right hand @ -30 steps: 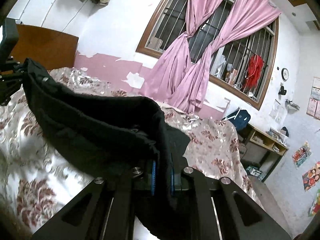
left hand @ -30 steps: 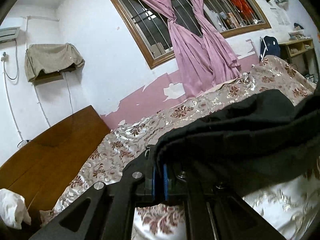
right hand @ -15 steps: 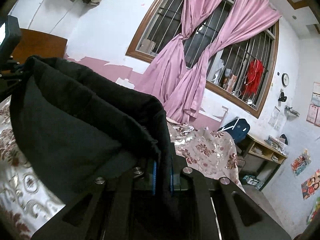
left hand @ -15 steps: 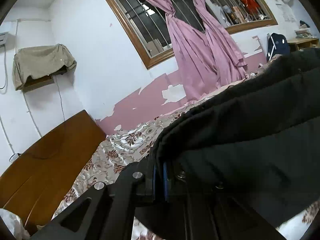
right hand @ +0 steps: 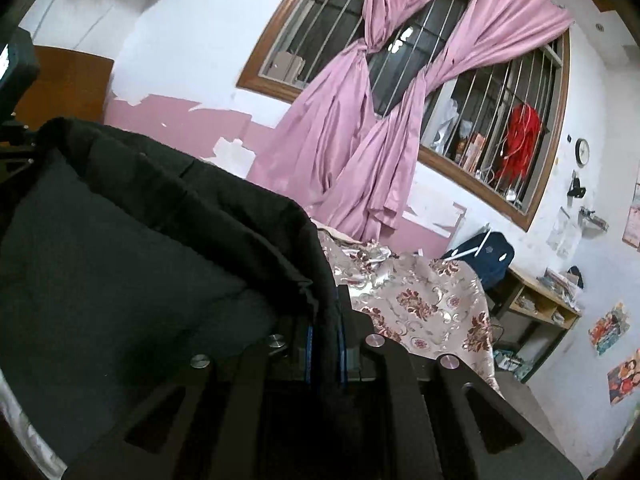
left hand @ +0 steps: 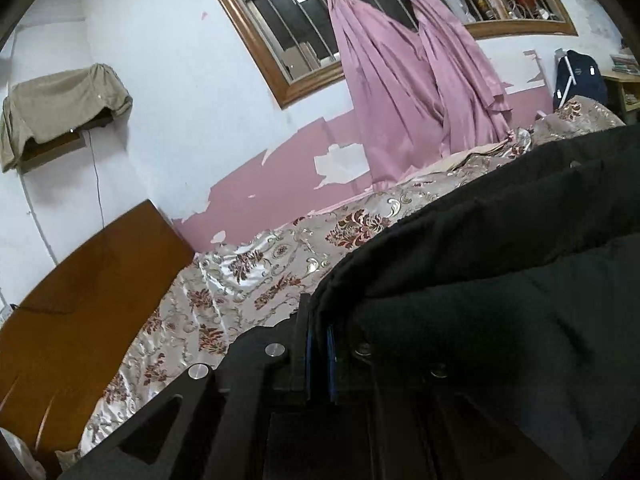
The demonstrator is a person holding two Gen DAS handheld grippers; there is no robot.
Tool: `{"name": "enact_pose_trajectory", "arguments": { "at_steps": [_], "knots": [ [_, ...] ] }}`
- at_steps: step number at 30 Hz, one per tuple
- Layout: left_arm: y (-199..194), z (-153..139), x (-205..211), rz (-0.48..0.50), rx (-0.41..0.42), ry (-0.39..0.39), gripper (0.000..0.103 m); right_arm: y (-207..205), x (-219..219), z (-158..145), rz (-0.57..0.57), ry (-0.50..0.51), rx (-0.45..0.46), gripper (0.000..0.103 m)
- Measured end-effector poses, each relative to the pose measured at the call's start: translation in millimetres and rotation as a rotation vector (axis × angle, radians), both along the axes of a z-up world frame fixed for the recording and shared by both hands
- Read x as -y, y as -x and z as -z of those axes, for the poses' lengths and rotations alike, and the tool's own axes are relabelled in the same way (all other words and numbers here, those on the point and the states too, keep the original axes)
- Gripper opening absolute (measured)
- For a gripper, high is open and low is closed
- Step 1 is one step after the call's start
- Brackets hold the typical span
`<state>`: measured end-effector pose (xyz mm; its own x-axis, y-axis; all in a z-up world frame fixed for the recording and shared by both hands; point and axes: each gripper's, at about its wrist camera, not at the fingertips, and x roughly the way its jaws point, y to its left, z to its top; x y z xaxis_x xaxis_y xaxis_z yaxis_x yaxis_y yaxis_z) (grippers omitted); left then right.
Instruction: Fold large clothes
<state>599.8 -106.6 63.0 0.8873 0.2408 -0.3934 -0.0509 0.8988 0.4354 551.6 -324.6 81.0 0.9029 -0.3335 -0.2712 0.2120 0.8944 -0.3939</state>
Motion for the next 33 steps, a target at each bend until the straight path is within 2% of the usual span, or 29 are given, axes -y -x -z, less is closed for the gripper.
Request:
{"name": "enact_pose_trajectory", "arguments": {
  "at_steps": [7, 12, 16, 22, 25, 27, 29, 31, 33],
  "knots": [
    [-38.9, 26.7, 1.4, -0.02, -0.057, 0.053, 0.006, -48.6, 0.5, 26.2, 0.006, 0.043, -0.028, 0.007],
    [-53.9, 40.0, 4.4, -0.023, -0.085, 0.075, 0.006, -67.3, 2.3, 44.5, 0.022, 0.04, -0.056, 0.007],
    [-62.3, 48.0, 6.9, -0.023, -0.11, 0.089, 0.006, -75.8, 5.2, 54.8, 0.032, 0.032, -0.071, 0.007],
    [-67.1, 52.6, -0.9, -0.003, -0.146, 0.163, 0.008, -76.3, 10.9, 62.1, 0.026, 0.003, -0.094, 0.007],
    [-68.0, 54.3, -6.1, 0.009, -0.177, 0.201, 0.008, -75.6, 12.1, 63.6, 0.023, -0.006, -0.108, 0.011],
    [-70.0, 54.9, -9.5, 0.005, -0.203, 0.221, 0.009, -74.8, 13.2, 62.1, 0.02, -0.01, -0.11, 0.018],
    [-70.7, 53.6, -12.4, 0.003, -0.22, 0.243, 0.009, -72.1, 13.4, 59.6, 0.008, -0.023, -0.105, 0.044],
    [-69.9, 51.6, -14.2, 0.002, -0.228, 0.264, 0.01, -66.6, 12.9, 55.7, -0.003, -0.034, -0.088, 0.053],
    [-68.6, 49.8, -16.1, 0.003, -0.237, 0.284, 0.01, -62.0, 11.7, 51.9, -0.013, -0.037, -0.084, 0.056]
  ]
}}
